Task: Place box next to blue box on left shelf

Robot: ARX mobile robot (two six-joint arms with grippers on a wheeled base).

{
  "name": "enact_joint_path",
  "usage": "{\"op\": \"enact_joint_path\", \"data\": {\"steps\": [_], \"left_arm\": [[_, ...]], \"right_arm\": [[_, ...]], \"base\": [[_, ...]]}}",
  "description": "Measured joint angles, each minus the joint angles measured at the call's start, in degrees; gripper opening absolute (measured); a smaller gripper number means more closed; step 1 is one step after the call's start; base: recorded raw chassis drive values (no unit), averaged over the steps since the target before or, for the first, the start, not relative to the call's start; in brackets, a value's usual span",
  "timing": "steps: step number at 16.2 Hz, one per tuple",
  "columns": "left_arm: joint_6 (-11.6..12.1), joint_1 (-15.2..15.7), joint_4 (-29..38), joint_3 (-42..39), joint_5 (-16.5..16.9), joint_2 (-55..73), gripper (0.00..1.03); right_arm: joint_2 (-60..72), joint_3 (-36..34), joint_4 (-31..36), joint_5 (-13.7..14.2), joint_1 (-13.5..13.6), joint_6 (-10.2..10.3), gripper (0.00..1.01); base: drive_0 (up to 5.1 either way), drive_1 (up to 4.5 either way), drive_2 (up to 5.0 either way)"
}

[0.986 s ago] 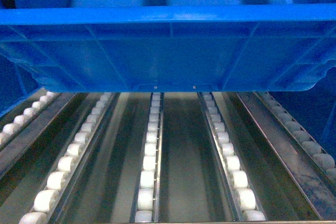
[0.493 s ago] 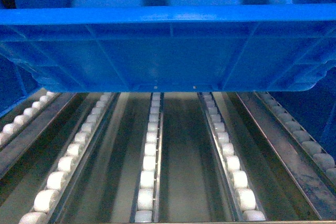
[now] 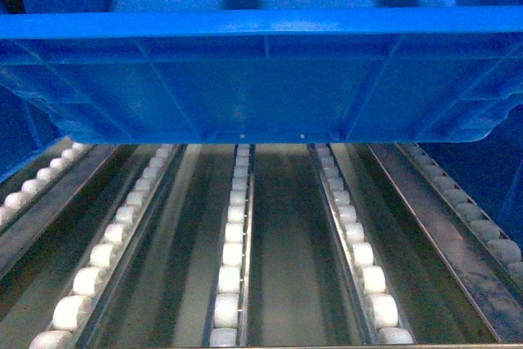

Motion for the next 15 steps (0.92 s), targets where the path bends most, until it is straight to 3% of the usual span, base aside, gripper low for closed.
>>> {"op": "enact_joint_path", "data": {"steps": [11,12,13,14,15], "left_arm": [[0.02,0.0,0.0,0.0,-0.02,0.0,0.19],[0.24,-1.16,-4.44,1.33,-4.7,0.0,0.19],[1.44,-2.32,-7.54,2.19,-10.73,0.0,0.19],[2.58,-2.6,-10.03,2.16,-14.51,0.11,0.19],[3.37,-2.49,-11.54,2.19,-15.15,0.55,0.19]], "right_arm": [[0.0,0.0,-0.02,0.0,0.0,0.0,0.21],[-0.28,0.92,-4.24,0.57,0.11,-0.22,0.21],[-0.44,4.28,-13.16,2.19,0.76,0.04,0.21],[-0.63,5.38,-18.99,1.2,0.81,0.33,0.21],[-0.61,5.4,-22.25,0.07,0.85,1.81,0.21]], "base": [[0.0,0.0,0.0],[0.0,0.0,0.0],[0.0,0.0,0.0],[0.0,0.0,0.0],[0.0,0.0,0.0]]}}
